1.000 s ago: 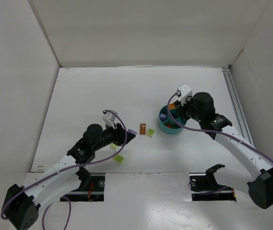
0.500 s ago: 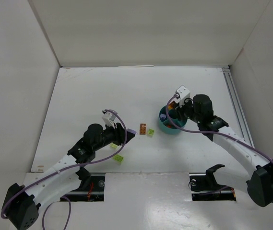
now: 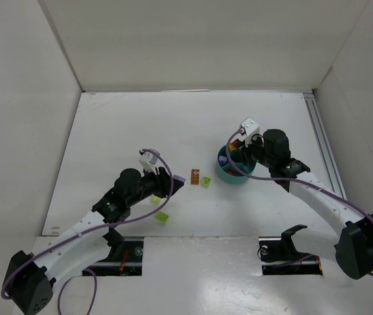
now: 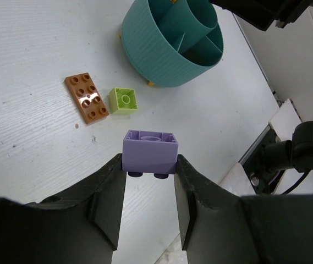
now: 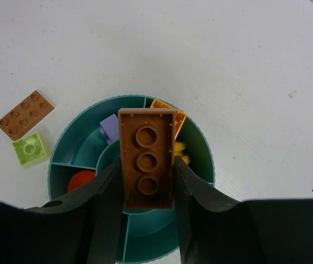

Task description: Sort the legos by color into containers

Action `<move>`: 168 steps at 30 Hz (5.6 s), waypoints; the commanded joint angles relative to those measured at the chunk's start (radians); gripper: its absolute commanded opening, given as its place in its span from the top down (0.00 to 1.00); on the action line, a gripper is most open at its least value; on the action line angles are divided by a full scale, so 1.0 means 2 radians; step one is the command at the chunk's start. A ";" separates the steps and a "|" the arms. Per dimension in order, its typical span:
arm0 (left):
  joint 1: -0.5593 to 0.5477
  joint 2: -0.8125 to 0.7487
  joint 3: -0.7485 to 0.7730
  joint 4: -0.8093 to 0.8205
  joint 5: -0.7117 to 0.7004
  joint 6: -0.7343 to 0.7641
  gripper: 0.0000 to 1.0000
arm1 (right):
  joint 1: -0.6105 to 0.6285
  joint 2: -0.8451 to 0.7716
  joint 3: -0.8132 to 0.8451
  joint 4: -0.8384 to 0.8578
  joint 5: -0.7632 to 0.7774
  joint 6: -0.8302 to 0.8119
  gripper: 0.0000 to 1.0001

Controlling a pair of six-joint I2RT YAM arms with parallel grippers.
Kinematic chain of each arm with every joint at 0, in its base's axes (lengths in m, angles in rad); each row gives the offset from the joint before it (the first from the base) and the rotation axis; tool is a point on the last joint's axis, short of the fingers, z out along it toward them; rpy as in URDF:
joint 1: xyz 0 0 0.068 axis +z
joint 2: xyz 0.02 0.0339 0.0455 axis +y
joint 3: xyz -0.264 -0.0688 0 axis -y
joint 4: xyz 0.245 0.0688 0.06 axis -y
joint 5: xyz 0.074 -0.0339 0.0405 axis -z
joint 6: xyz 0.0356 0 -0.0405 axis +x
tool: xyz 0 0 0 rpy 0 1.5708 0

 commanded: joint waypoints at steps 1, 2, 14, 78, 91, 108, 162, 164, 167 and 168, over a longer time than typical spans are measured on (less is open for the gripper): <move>0.000 -0.002 0.023 0.004 -0.006 0.006 1.00 | -0.005 0.005 -0.001 0.035 -0.014 0.005 0.72; 0.000 -0.002 0.023 0.004 -0.006 0.006 1.00 | -0.005 0.005 -0.001 0.035 -0.014 0.005 0.72; 0.000 0.003 0.023 0.004 -0.015 0.006 1.00 | -0.014 0.015 -0.010 0.045 -0.019 0.000 0.72; -0.068 0.530 0.488 -0.088 -0.035 0.091 0.92 | -0.043 -0.266 0.045 -0.265 0.187 0.048 0.00; -0.073 0.520 0.483 -0.093 -0.025 0.100 0.54 | -0.043 -0.271 0.045 -0.265 0.178 0.039 0.00; -0.047 0.279 0.328 -0.177 -0.193 -0.009 0.00 | -0.023 -0.219 0.040 -0.205 -0.008 -0.035 0.00; 0.156 0.302 0.147 -0.262 -0.238 -0.341 0.70 | 0.305 -0.168 0.044 -0.259 0.376 0.127 0.06; 0.156 0.302 0.159 -0.262 -0.243 -0.328 0.73 | 0.305 -0.176 0.044 -0.267 0.384 0.132 0.06; 0.133 0.292 0.193 -0.274 -0.274 -0.313 0.74 | 0.305 -0.196 0.044 -0.282 0.405 0.136 0.05; 0.125 0.292 0.205 -0.278 -0.291 -0.304 0.74 | 0.305 -0.196 0.044 -0.282 0.417 0.136 0.05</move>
